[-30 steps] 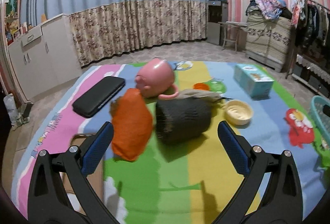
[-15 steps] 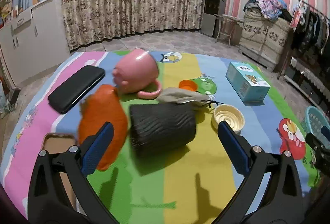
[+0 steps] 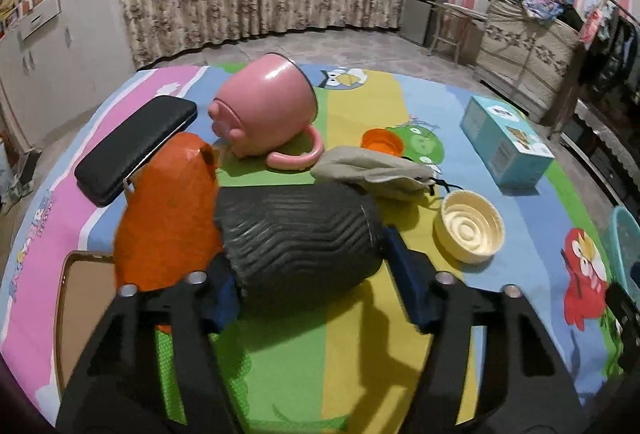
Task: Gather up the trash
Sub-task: 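Grasp the black ribbed cylinder with the left gripper while the right grasps the cream bowl rim, then carry the black cylinder and cream bowl with both grippers over the basket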
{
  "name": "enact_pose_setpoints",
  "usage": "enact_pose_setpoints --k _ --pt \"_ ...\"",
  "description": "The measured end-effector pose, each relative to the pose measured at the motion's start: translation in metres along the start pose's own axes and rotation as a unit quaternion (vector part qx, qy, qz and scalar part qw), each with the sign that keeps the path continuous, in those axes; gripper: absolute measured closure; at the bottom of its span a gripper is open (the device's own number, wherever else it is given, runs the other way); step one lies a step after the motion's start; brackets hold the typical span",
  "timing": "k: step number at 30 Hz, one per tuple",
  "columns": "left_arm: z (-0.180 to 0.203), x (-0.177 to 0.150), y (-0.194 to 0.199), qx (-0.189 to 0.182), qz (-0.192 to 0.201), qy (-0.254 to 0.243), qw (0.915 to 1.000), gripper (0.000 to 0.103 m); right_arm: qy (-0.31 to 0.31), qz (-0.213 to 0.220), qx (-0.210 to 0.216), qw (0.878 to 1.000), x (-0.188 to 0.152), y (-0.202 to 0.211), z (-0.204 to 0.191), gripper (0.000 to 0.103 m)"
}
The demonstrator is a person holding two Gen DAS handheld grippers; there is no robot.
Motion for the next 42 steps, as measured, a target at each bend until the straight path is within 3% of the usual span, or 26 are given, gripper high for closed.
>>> enact_pose_setpoints --k 12,17,18,22,26,29,35,36,42 --pt "-0.036 -0.005 0.061 -0.035 0.044 -0.011 0.9984 0.044 -0.001 -0.036 0.016 0.999 0.002 -0.038 -0.068 0.008" --pt "-0.056 -0.009 0.076 -0.022 0.059 -0.016 0.9979 0.044 0.013 -0.059 0.004 0.998 -0.001 -0.07 -0.098 0.009" --pt "-0.061 -0.01 0.077 -0.02 0.06 -0.014 0.9979 0.044 0.013 -0.064 0.006 0.998 -0.001 -0.075 -0.102 0.011" --pt "-0.077 -0.012 0.08 -0.016 0.063 -0.007 0.9979 0.044 0.019 -0.088 0.011 0.996 -0.003 -0.092 -0.118 0.04" --pt "-0.086 -0.014 0.074 -0.01 0.059 -0.002 0.9982 0.044 0.022 -0.113 0.026 0.993 -0.007 -0.103 -0.129 0.059" --pt "-0.087 -0.015 0.073 -0.008 0.058 0.0 0.9983 0.044 0.015 -0.128 0.056 0.99 -0.011 -0.104 -0.138 0.083" --pt "-0.085 -0.013 0.075 -0.011 0.063 -0.001 0.998 0.044 0.016 -0.111 0.06 0.992 -0.01 -0.085 -0.124 0.089" --pt "-0.082 -0.012 0.076 -0.012 0.066 -0.004 0.9978 0.044 0.014 -0.111 0.061 0.992 -0.009 -0.083 -0.119 0.096" --pt "-0.047 -0.005 0.084 -0.026 0.079 -0.018 0.9964 0.044 0.015 -0.09 0.041 0.995 -0.005 -0.052 -0.065 0.096"
Point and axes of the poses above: each gripper's, at about its wrist camera, not at the fingertips, and y roughly against the way its jaws point, z to its right, x to its top, the point moved 10 cm from there along -y, roughly the way its jaws point, and after that the axes turned 15 degrees about -y, right-handed, at the moved point
